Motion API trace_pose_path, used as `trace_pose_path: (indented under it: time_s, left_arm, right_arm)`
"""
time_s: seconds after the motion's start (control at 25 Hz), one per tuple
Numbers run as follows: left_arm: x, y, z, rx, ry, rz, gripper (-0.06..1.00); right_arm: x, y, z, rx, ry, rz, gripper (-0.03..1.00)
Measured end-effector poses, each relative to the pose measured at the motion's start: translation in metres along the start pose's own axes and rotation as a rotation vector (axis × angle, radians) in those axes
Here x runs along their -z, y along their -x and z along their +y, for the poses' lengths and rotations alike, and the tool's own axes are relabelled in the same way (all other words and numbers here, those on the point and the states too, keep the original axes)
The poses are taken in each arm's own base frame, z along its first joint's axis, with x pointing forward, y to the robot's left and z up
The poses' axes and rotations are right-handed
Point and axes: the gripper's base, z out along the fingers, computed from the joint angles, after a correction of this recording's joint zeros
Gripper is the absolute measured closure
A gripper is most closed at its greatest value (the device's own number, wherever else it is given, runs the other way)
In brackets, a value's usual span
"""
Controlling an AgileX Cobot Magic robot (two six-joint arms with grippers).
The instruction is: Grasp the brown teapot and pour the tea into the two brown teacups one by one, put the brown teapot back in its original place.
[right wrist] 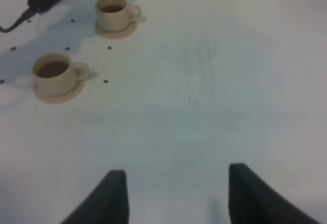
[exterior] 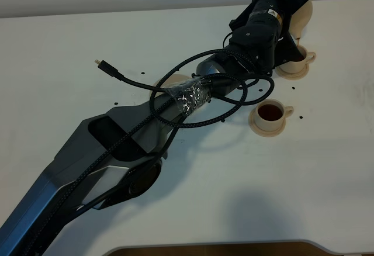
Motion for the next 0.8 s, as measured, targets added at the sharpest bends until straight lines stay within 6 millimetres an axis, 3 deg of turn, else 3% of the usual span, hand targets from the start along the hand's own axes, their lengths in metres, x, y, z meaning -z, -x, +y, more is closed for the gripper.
trace_pose_path:
  time_s: [0.8]
  left_arm:
    - [-0.0023, -0.0032, -0.0034, -0.013, 0.003, 0.000, 0.82]
  right_arm:
    - [0.0000, 0.0000, 0.0000, -0.001, 0.000, 0.000, 0.53]
